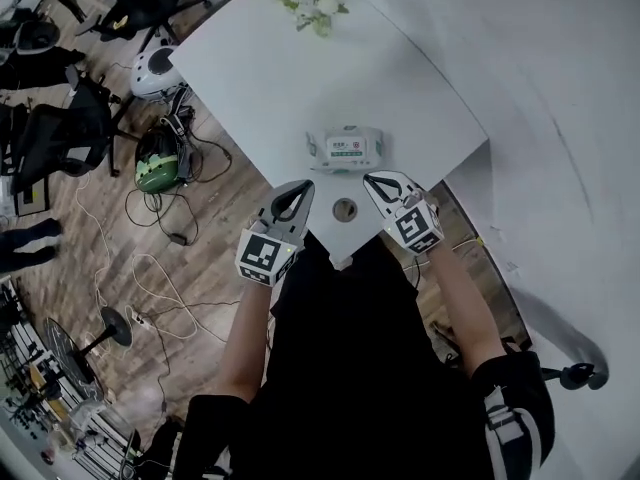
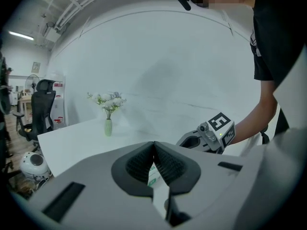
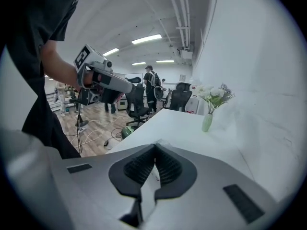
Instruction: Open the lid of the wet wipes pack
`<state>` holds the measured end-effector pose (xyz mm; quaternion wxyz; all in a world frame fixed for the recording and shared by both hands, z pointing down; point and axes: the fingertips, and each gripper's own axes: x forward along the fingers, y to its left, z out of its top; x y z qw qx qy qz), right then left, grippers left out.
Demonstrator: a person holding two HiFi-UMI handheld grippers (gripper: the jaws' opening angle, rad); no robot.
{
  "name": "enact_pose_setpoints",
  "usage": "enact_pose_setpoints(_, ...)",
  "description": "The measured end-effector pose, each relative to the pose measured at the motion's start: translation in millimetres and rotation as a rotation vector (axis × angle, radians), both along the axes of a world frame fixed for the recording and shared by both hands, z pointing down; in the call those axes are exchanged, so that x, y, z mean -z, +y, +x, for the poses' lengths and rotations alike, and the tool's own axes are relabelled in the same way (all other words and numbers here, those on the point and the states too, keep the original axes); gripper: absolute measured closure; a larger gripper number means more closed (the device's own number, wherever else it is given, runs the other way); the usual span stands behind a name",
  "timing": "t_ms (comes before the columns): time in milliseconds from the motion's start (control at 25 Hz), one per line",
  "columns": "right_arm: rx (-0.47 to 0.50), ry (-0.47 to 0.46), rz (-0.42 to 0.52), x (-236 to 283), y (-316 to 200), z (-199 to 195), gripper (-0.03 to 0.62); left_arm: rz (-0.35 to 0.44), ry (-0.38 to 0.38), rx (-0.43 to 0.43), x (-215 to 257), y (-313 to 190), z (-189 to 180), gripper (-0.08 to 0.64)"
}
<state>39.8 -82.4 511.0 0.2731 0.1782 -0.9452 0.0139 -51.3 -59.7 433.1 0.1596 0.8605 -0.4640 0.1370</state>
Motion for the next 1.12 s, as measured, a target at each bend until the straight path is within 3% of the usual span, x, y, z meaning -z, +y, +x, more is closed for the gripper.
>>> enact_pose_setpoints(360,-0.188,0.005,0.011,-22,-29,-12,0.575,-0.029,-0.006,-0.168,-44,-27,-5,0.537)
enact_pose_setpoints(640,-0.245,0.041,0.021,-42,-43,-17,0.575,-0.058,-0.019,-0.277,-84,-42,-6,0.537)
enact_pose_setpoints(880,-0.254,0.069,0.013,-64,-52,-26,0.575,-0.075,-0.017,-0.321,-113,-59,-6,0.537)
enact_pose_setpoints(1120,-0.262,0.103,0.009,-87,-54,-35,0.566,-0.115,-0.005,-0.31,-142,-70,-14,0.537)
